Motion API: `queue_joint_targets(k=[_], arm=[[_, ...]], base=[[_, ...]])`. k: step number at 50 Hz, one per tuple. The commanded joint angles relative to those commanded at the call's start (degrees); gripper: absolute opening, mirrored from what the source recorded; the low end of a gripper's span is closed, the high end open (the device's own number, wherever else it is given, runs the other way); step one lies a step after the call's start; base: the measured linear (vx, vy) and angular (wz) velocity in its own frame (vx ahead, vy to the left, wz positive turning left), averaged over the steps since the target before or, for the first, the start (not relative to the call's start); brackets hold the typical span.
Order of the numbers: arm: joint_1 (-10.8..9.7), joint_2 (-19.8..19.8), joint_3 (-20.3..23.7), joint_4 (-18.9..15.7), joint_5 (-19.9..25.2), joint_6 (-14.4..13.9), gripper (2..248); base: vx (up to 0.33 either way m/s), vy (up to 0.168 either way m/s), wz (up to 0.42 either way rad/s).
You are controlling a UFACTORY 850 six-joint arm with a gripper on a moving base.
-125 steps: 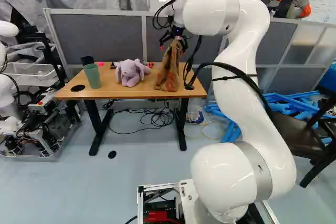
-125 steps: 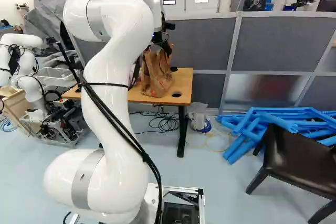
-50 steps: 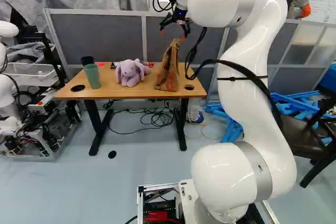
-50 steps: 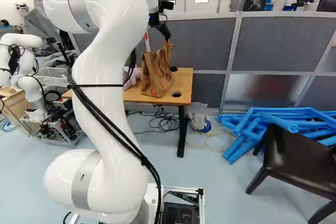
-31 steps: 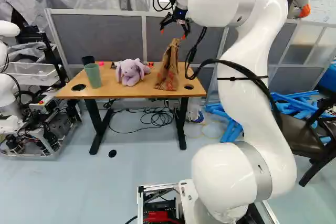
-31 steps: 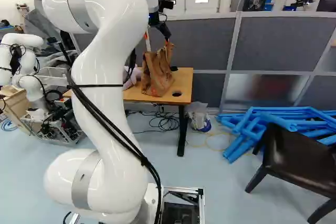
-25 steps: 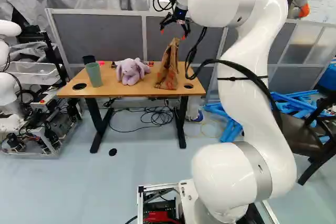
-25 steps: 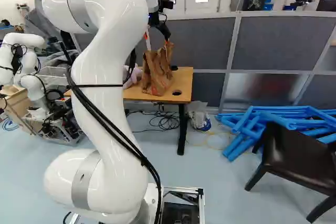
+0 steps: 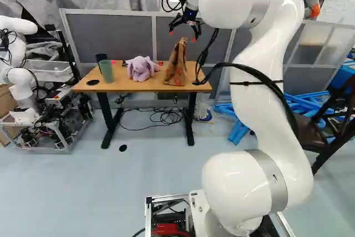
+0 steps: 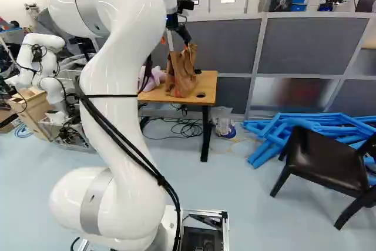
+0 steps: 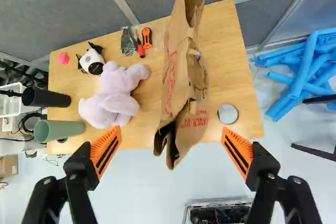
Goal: Pick up the bag on the ground and place it on the table
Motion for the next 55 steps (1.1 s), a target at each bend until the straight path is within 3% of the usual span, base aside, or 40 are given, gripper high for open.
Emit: queue_joint_targets(k=[55], arm=[[0.00, 0.00, 0.00, 0.00, 0.00, 0.00, 247]], base=[[-0.278, 0.002, 0.032]])
